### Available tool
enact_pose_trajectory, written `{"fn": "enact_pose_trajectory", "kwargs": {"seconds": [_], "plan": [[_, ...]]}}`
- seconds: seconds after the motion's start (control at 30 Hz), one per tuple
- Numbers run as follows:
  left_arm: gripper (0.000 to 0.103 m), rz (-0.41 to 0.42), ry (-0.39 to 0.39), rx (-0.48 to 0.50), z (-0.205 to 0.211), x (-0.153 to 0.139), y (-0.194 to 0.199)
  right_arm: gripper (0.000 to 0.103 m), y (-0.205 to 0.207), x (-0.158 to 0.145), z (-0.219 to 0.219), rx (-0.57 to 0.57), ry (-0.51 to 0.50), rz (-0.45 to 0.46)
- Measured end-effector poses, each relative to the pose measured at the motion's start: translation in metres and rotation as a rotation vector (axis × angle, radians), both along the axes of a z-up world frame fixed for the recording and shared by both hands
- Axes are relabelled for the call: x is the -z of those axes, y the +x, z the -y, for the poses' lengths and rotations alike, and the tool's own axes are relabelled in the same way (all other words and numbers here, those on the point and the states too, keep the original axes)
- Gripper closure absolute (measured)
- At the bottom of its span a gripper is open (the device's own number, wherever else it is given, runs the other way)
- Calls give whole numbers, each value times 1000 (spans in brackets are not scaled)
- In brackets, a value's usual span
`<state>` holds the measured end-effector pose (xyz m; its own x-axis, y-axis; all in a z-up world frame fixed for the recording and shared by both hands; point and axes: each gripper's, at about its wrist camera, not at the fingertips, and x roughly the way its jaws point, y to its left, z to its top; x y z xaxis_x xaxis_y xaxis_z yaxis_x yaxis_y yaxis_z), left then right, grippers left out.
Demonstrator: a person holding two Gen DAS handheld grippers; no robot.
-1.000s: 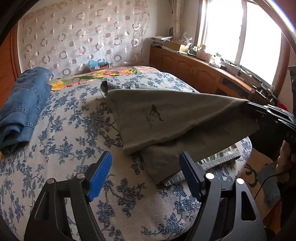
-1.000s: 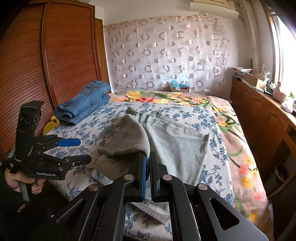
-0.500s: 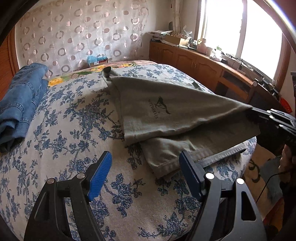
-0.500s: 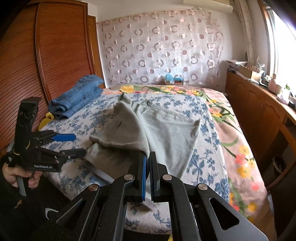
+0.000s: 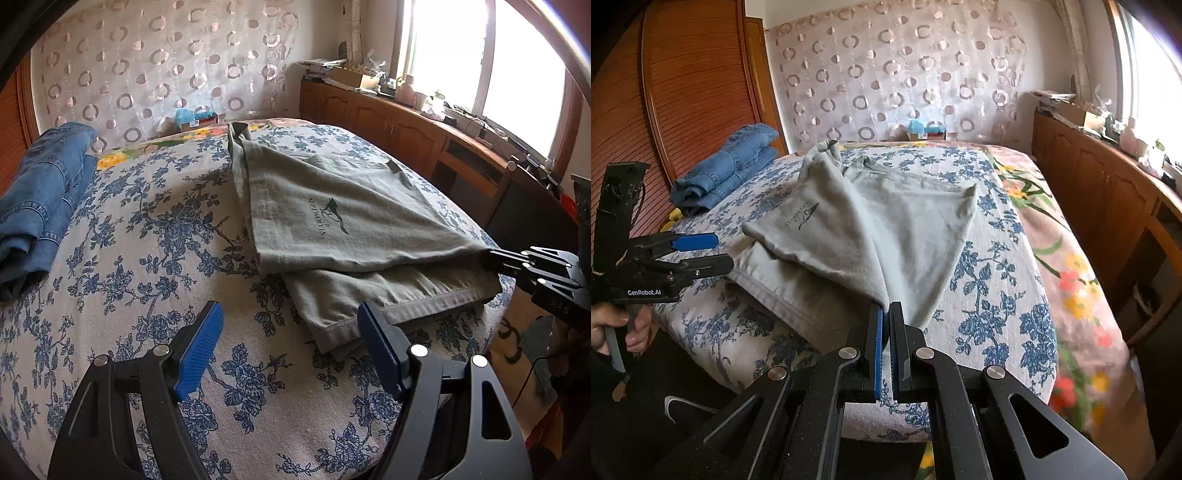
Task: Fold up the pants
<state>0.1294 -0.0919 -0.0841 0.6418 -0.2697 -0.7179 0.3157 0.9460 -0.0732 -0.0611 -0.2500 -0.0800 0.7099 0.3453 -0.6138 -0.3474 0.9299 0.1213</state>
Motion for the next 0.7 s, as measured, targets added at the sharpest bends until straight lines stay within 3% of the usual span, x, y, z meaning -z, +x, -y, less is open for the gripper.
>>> {"fn": "enact_pose_trajectory", "kwargs": {"seconds": [0.47,0.7], "plan": [[27,14,-13,-8,-5,-6,-2,99,4,-2,3,27,-6,4],[27,46,-31,-22,-15,-20,-6,76,-6,-20,-3,2,-3,69]]}}
